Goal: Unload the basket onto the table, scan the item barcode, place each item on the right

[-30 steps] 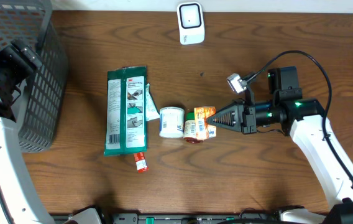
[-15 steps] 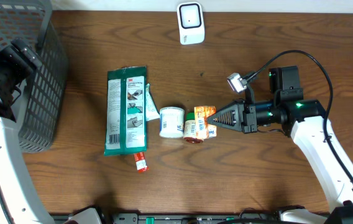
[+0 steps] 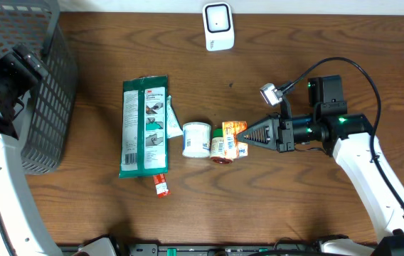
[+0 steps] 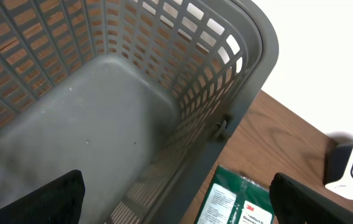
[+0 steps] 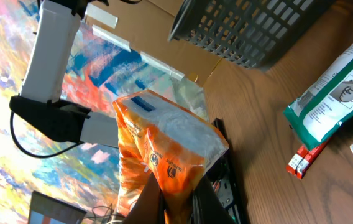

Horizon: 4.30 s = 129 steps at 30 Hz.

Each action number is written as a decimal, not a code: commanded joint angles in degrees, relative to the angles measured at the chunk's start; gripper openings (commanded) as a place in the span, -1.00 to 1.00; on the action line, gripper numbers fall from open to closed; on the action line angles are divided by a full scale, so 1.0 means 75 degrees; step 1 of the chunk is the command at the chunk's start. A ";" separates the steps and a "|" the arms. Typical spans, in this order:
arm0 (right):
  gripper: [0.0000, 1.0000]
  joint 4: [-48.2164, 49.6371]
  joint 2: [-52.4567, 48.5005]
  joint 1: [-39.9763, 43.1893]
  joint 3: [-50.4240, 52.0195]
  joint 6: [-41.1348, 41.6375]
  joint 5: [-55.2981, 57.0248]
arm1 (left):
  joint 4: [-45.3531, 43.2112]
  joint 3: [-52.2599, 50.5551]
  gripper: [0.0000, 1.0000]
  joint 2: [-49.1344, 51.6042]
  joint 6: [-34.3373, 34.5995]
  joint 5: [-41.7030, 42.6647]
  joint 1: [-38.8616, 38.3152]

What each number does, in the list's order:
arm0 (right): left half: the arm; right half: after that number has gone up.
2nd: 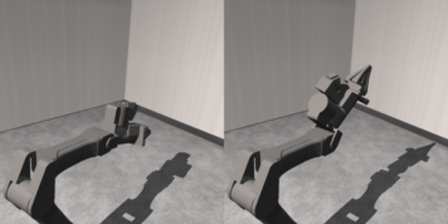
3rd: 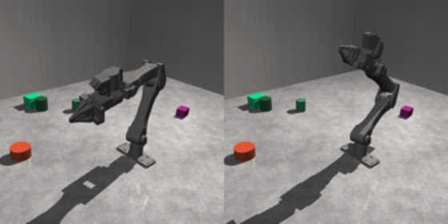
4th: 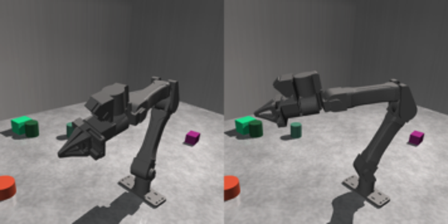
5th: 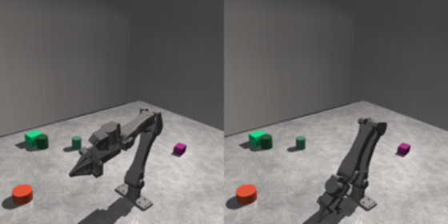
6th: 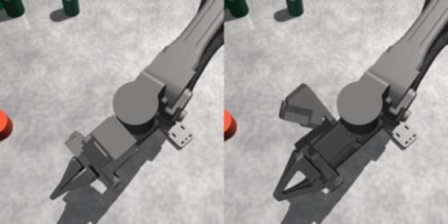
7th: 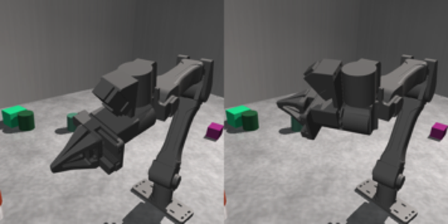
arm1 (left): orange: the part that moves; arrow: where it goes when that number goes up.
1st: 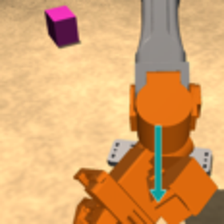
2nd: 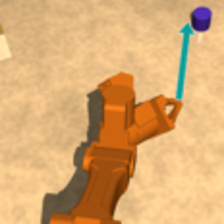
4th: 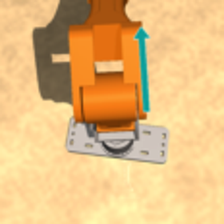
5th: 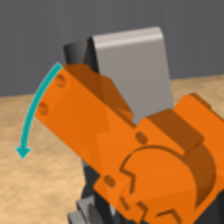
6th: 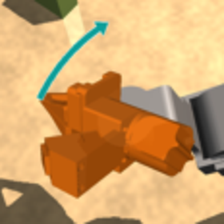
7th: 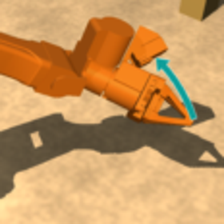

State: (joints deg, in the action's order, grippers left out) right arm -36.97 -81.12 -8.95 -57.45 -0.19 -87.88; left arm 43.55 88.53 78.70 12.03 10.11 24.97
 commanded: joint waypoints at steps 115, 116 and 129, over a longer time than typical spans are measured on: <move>-0.98 0.0527 -1.0483 -0.2818 -1.3053 -0.5243 1.7690 | 0.0012 0.0070 0.86 -0.0012 0.0044 -0.0041 0.0017; -0.98 0.0504 -1.0486 -0.2801 -1.3053 -0.5237 1.7690 | 0.0015 0.0070 0.86 -0.0012 0.0044 -0.0041 0.0017; -0.98 0.0446 -1.0486 -0.2754 -1.3015 -0.5211 1.7655 | 0.0012 0.0070 0.86 -0.0012 0.0044 -0.0041 0.0017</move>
State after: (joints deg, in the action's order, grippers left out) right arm -33.34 -159.39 -30.35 -154.74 -39.16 43.51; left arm 43.55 88.53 78.70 12.03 10.13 24.97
